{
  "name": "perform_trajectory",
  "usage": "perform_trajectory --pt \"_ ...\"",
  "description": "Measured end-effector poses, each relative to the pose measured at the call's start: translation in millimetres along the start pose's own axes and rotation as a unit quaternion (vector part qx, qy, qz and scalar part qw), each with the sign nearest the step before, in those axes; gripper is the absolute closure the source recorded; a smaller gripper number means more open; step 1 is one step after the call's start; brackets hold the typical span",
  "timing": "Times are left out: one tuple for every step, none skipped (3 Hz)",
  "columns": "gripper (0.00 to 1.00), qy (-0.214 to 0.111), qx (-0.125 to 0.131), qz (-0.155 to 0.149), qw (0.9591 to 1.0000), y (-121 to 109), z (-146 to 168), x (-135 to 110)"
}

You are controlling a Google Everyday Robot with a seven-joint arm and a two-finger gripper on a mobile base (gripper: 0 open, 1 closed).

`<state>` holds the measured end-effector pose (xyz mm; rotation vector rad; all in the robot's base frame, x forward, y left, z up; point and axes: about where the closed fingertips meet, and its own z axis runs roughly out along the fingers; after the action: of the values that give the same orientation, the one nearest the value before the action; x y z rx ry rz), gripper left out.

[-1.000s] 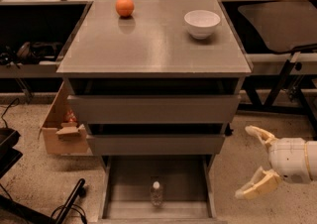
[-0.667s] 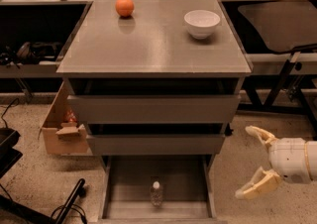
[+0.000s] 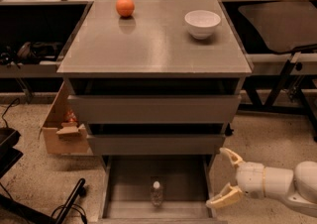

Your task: Pick water bottle from bottom drawer and place on counter

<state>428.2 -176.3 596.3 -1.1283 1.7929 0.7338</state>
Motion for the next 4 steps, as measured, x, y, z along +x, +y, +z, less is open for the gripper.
perform_trajectory --pt "0.00 -0.038 0.000 -0.012 0.9992 -10 43 38" --pt "0.00 -0.044 -0.006 -0.017 0.9989 -22 86 73" --pt "0.00 -0.041 -0.017 -0.006 0.9990 -26 133 103" --pt "0.00 -0.041 -0.017 -0.006 0.9990 -26 133 103"
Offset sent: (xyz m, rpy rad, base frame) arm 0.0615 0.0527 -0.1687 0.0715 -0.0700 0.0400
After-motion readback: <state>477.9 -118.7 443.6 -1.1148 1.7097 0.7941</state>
